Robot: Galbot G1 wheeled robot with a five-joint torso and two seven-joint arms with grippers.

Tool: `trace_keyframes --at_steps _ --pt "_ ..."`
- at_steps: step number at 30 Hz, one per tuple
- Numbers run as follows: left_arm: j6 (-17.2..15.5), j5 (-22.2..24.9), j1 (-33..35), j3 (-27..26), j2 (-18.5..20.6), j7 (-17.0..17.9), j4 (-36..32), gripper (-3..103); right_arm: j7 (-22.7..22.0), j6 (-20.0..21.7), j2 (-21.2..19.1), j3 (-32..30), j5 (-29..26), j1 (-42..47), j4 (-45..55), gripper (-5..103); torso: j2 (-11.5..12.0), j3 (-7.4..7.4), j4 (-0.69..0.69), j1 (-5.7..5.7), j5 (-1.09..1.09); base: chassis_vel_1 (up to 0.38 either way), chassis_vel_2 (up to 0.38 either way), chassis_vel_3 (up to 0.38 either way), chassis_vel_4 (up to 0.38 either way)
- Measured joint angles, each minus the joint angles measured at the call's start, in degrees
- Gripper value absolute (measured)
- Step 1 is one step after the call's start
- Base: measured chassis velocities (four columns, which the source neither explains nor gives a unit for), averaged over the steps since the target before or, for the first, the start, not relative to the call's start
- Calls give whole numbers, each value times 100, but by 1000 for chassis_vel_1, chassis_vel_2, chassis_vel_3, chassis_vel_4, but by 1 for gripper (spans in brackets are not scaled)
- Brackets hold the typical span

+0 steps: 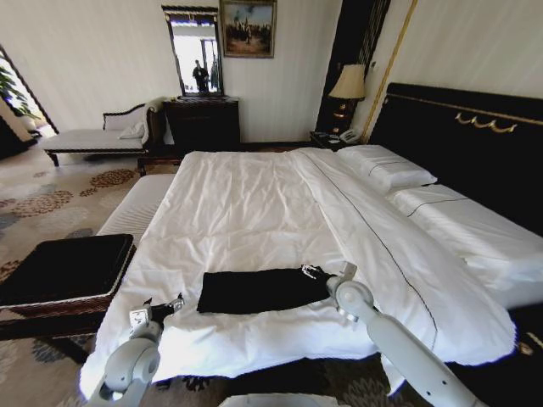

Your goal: Fold the clothes on the bed and place them into the basket.

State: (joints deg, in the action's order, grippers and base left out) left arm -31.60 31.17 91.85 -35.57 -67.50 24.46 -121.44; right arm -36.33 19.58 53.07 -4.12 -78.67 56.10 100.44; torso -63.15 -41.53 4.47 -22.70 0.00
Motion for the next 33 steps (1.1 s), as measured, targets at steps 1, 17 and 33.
trace_keyframes --at_steps 1,17,33 --pt "1 -4 -1 0 -3 1 7 100 33 -26 8 30 28 -35 -57 95 0 0 0 0 0 0 0 0 0" --pt "11 -117 -51 160 -53 8 59 100 200 -182 14 104 243 -90 -256 35 0 0 0 0 0 0 0 0 0" --pt "127 -184 76 108 -41 9 26 100 380 -381 -17 109 578 -41 -264 0 0 1 -1 0 0 0 0 0 0"
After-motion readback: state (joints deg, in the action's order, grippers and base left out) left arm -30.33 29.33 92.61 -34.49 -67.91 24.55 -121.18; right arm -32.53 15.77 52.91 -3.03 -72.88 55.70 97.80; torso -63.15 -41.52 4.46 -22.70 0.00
